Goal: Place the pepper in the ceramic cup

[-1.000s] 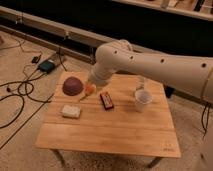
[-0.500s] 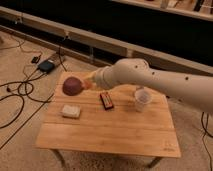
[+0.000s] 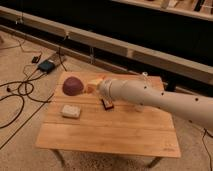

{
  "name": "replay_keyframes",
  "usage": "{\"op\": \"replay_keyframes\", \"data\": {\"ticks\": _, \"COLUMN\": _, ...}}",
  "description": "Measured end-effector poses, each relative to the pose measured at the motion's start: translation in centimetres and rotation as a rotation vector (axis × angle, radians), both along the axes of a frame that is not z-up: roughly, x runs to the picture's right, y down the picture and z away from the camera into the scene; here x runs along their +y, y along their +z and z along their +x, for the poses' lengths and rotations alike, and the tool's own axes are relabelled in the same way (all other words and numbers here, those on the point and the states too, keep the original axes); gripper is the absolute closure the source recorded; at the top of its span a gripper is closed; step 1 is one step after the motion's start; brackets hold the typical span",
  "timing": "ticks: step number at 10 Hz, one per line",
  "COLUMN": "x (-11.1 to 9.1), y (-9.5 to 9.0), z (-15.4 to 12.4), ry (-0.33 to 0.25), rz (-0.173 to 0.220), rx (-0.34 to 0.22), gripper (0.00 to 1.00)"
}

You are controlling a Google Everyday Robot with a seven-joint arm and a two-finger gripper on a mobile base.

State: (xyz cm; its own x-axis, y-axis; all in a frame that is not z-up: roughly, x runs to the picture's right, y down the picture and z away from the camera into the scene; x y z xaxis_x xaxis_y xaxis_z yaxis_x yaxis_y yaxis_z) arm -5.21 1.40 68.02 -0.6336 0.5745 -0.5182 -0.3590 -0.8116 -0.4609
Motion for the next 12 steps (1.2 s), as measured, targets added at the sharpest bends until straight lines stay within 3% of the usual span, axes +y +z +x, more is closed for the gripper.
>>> {"op": "replay_keyframes", "data": {"ticks": 3, "x": 1.3, "y": -0.4, "z": 0.9, "ry": 0.049, "rz": 0.040, "rx": -0.006, "gripper": 1.00}}
{"op": "replay_keyframes", "data": {"ticks": 10, "x": 1.6, "y": -0.4, "z": 0.8, "ry": 0.040, "rz": 0.042, "rx": -0.004, "gripper": 1.00}}
{"op": "replay_keyframes", "data": {"ticks": 12, "x": 2.6, "y": 0.0, "z": 1.5, "ry": -0.005, "rz": 0.030, "rx": 0.021, "gripper": 1.00}}
